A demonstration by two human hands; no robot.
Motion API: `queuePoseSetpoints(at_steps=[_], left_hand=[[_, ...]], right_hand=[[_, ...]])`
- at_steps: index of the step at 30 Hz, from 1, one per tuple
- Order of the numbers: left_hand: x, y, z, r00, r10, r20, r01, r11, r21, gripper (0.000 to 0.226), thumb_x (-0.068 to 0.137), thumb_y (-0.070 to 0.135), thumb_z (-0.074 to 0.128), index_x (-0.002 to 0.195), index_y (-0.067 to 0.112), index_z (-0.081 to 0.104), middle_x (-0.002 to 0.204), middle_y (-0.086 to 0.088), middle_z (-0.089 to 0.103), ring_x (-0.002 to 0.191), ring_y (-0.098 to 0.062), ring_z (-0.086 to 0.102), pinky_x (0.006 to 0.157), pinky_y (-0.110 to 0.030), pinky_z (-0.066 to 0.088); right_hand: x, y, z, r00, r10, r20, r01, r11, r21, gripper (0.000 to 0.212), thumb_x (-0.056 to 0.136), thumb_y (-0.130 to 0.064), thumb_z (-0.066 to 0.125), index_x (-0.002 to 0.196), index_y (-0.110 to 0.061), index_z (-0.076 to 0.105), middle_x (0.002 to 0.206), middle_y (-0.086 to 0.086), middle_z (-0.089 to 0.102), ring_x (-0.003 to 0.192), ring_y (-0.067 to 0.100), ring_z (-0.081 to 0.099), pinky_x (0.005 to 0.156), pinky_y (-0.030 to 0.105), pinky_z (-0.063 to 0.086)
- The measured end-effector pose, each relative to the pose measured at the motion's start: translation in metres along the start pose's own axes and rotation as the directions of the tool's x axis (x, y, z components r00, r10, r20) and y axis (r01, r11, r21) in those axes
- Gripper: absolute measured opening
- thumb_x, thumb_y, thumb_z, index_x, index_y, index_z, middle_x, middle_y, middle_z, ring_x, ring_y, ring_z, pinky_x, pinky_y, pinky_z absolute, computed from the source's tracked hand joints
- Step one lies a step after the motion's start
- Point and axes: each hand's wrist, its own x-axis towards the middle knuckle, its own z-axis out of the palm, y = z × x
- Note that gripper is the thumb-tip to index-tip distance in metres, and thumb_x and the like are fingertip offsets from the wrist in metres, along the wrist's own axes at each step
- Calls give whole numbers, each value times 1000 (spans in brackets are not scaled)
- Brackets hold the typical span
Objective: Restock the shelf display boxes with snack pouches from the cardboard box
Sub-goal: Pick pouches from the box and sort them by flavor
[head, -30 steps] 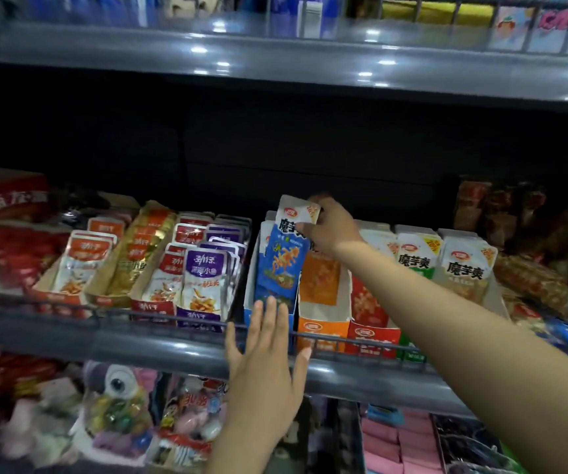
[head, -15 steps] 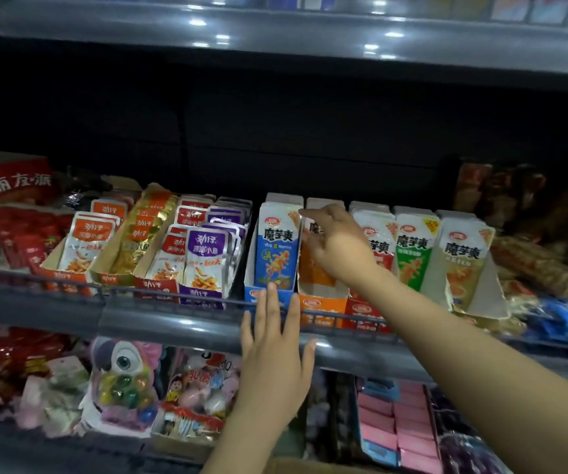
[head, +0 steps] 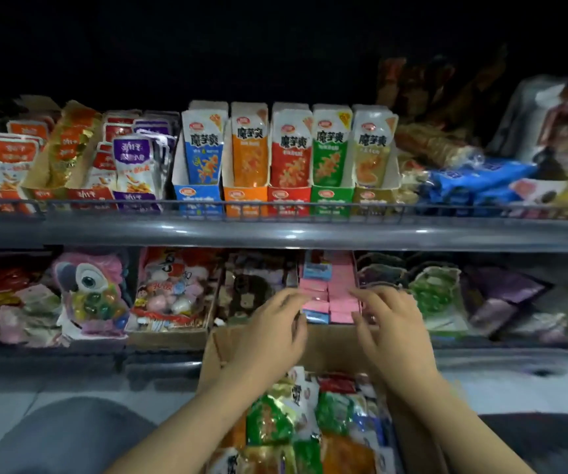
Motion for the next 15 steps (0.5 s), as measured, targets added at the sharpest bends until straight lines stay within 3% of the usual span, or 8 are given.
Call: queuePoseSetpoints(at_steps=[4, 7, 9, 15], left_hand=[[-10, 12, 46, 984, -16, 180, 39, 991, -128, 35, 97, 18, 44, 132, 18, 53, 130, 5, 49, 116, -9, 49, 95, -15, 34], [-21, 13, 84, 961, -60, 271, 103, 984, -146, 33, 96, 18, 45, 128, 21, 56, 120, 7, 52, 104, -5, 53, 90, -19, 42], [-28, 11, 109, 937, -98, 335, 155, 977, -149, 32, 96, 18, 47, 126, 22, 57, 115, 10, 52, 100, -5, 54, 83, -15, 40], [-38, -3, 171, 831, -227, 508, 300, 952, -65, 38, 97, 22, 48, 135, 17, 48, 137, -1, 48, 123, -15, 48, 96, -20, 35]], right_hand=[[-68, 33, 5, 975, 184, 123, -175, 981, -80, 39, 81, -32, 46, 106, -11, 68, 96, 9, 63, 81, 32, 59, 68, 39, 51], [-105, 55, 14, 931, 309, 195, -291, 950, -117, 37, 79, -23, 68, 114, -9, 66, 101, 12, 63, 88, 35, 59, 73, 43, 51], [-125, 64, 21, 882, 399, 250, -381, 917, -119, 44, 77, -19, 74, 119, -10, 63, 106, 14, 62, 94, 36, 57, 77, 44, 49], [-154, 71, 36, 794, 512, 328, -556, 830, 51, 60, 87, -17, 61, 142, -13, 38, 132, 7, 42, 117, 27, 42, 87, 37, 47]])
